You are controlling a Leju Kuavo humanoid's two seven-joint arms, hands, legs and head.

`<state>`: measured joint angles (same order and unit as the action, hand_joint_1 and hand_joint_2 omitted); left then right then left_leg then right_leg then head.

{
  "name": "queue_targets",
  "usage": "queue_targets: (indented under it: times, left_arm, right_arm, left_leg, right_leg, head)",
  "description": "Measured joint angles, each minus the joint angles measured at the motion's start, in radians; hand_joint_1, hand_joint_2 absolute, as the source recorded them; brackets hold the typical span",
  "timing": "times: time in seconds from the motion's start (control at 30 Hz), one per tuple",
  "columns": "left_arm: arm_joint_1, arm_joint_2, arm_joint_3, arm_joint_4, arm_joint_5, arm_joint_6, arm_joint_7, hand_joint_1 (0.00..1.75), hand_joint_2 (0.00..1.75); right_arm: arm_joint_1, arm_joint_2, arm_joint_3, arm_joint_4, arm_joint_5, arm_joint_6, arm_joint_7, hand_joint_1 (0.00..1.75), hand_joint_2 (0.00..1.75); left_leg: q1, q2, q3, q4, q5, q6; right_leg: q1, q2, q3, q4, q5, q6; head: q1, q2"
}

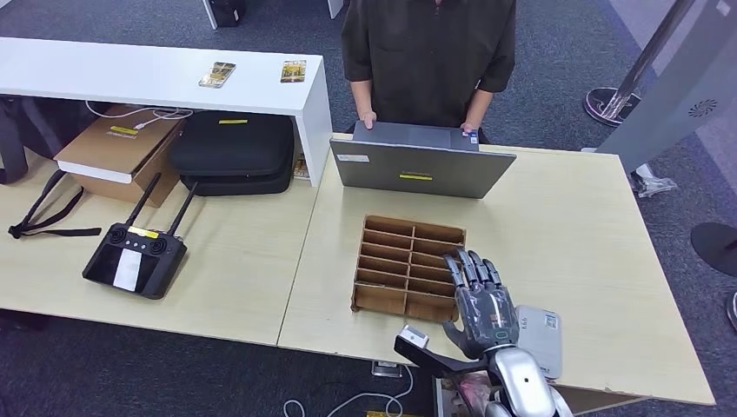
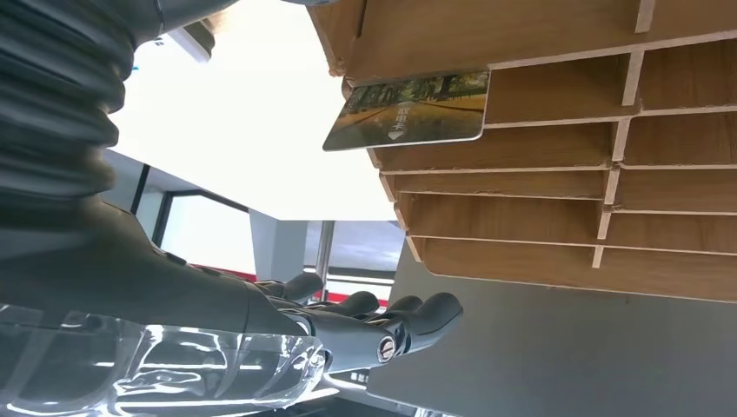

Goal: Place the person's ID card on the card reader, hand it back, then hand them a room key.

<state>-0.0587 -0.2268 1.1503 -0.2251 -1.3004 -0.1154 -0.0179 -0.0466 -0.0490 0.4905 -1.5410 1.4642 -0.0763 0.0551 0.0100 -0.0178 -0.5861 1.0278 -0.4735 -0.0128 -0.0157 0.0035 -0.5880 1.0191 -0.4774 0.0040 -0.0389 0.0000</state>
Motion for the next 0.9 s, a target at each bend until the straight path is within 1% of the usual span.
queue_targets:
  times: [0.2,0.47,0.9]
  left_arm:
    - [0.0,0.0,-0.001,0.0,-0.001,-0.004,0.0,0.0,0.0]
    - [-0.001,0.001,-0.006,0.0,-0.008,-0.009,0.001,0.0,0.0]
    - [-0.002,0.004,-0.021,0.0,-0.013,-0.011,0.002,0.0,0.0]
  right_arm:
    - [0.008,0.009,-0.008,-0.008,0.008,0.015,0.002,0.0,1.75]
    - [0.013,0.027,-0.01,0.001,0.0,0.045,-0.015,0.0,1.75]
    - [-0.003,0.05,-0.01,0.031,-0.007,0.048,-0.023,0.0,1.75]
  left_leg:
    - [0.0,0.0,0.0,0.0,0.0,0.0]
    - [0.0,0.0,0.0,0.0,0.0,0.0]
    - [0.0,0.0,0.0,0.0,0.0,0.0]
  right_leg:
    - [0.0,0.0,0.0,0.0,0.0,0.0]
    - [0.0,0.0,0.0,0.0,0.0,0.0]
    - [0.0,0.0,0.0,0.0,0.0,0.0]
  head:
    - [0.0,0.0]
    - [0.0,0.0]
    - [0.0,0.0]
